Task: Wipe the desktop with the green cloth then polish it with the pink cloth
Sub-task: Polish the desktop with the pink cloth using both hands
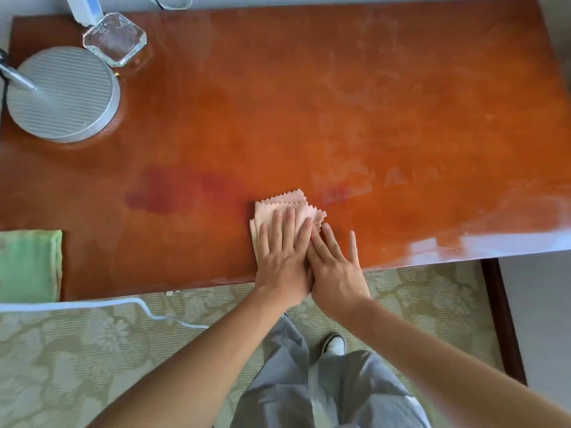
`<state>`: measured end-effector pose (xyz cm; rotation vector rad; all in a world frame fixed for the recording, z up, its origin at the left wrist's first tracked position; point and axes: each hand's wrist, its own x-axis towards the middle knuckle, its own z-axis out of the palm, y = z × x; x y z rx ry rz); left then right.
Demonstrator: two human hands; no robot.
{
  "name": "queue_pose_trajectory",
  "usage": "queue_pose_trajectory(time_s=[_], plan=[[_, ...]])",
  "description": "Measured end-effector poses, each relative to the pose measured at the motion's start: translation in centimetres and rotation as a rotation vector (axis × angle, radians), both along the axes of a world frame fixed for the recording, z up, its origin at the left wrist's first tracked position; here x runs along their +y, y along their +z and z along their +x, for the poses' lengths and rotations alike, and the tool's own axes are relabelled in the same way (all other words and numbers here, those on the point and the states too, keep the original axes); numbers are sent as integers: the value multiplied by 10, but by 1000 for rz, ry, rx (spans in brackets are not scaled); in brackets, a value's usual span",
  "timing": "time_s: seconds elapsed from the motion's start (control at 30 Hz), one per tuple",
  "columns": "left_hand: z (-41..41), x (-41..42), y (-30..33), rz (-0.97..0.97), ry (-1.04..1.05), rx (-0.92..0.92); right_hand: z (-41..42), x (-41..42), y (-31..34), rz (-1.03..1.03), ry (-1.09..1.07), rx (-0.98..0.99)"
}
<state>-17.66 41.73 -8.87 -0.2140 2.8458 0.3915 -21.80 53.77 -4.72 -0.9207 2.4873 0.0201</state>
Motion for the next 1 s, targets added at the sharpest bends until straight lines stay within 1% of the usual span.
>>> queue_pose_trajectory(time_s=[0.23, 0.37, 0.47, 0.53, 0.63, 0.87, 1.0], plan=[[-4, 31, -1, -71, 15, -85, -2, 29, -2, -17, -17, 14], [-17, 57, 6, -37, -14, -114, -9, 56, -2, 5, -59, -14], [-33, 74, 10, -28, -37, -114, -23, 73, 3, -22, -107, -15], [-49, 77, 12, -50, -65, -123, -39, 75, 4, -22, -106, -10], [-81, 73, 13, -75, -62, -160, -72, 70, 1, -9, -49, 4], [-178, 46, 11, -105, -5, -126, -172, 45, -8, -36, 1, 98], [-210, 35, 8, -119, 11, -112, -202, 34, -12, -34, 9, 122]])
